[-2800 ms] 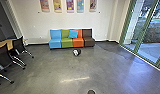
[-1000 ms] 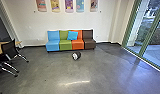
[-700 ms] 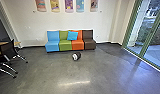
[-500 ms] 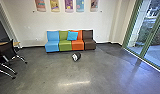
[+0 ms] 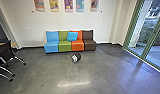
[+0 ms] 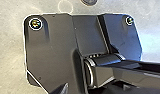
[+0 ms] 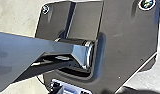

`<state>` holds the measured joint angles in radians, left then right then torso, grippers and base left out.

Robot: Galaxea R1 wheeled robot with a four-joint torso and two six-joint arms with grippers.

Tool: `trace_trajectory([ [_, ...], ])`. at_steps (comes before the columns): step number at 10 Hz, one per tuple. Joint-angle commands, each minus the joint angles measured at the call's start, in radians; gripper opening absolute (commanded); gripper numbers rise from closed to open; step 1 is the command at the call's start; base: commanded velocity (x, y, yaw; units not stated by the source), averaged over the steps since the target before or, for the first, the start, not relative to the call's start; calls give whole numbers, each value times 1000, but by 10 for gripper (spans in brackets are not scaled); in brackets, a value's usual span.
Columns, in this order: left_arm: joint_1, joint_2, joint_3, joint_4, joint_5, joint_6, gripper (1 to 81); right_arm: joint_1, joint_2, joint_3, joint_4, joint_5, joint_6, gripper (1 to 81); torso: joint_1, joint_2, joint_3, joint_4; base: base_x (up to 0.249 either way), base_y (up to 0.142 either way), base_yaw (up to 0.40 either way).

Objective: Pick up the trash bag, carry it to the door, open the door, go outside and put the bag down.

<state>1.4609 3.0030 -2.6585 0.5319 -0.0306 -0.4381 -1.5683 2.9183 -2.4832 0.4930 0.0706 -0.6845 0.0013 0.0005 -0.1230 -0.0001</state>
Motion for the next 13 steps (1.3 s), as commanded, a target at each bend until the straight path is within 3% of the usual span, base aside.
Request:
trace_trajectory([
  [1,-36,-1,6,10,44,7,811,24,0,11,-11,-74,-6,811,0,-1,0,0,143,0,0],
  [13,-35,1,6,10,44,7,811,26,9,9,-13,-74,-6,811,0,-1,0,0,149,0,0],
])
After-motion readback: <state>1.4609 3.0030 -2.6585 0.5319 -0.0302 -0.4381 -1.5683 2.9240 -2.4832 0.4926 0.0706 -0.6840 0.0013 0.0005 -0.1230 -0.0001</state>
